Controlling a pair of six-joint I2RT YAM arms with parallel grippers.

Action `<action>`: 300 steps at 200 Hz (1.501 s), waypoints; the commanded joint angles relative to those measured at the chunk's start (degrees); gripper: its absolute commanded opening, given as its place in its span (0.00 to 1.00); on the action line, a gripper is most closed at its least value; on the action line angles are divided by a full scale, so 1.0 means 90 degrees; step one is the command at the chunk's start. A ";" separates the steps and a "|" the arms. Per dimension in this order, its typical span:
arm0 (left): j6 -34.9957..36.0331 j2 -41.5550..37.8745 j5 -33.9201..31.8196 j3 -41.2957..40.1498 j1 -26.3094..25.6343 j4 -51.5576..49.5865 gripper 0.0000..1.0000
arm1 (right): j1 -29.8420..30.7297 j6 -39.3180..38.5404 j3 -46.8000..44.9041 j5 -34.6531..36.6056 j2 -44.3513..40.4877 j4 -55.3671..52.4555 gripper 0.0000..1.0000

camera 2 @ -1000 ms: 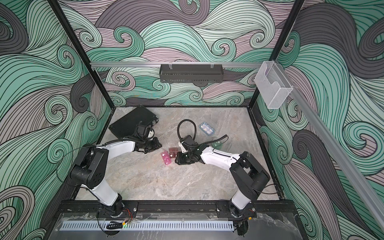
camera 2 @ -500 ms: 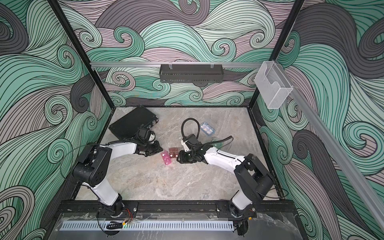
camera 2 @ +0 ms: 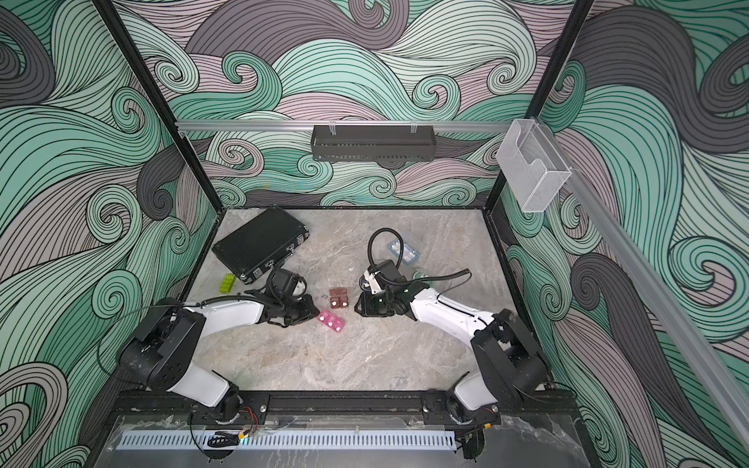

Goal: Close pillboxes
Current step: Move the pillbox to the center of the board, then close the lid on the pillbox.

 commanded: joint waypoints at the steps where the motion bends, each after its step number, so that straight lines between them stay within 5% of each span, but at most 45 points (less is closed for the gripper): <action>1: -0.0548 -0.0445 -0.0506 -0.0218 -0.0260 -0.0032 0.17 | -0.0096 -0.0151 -0.0047 -0.0221 0.0067 -0.0130 0.40; 37: -0.0393 -0.1444 -0.0849 -0.0279 -0.0270 -0.0718 0.25 | -0.0099 0.0008 -0.0153 -0.0384 0.0235 0.0008 0.44; 75: -0.0459 -0.2136 -0.0338 -0.0820 -0.0346 -0.0076 0.31 | -0.0089 0.0296 -0.0263 -0.0584 0.0407 0.0347 0.44; 161: -0.0186 -0.0812 0.0129 -0.0555 -0.0485 0.0513 0.27 | 0.0182 0.0892 -0.0498 -0.0868 0.0723 0.1050 0.44; 300: -0.0035 -0.0218 0.0002 -0.0095 -0.0563 0.0387 0.24 | 0.0397 0.0843 -0.0371 -0.0782 0.0982 0.0935 0.44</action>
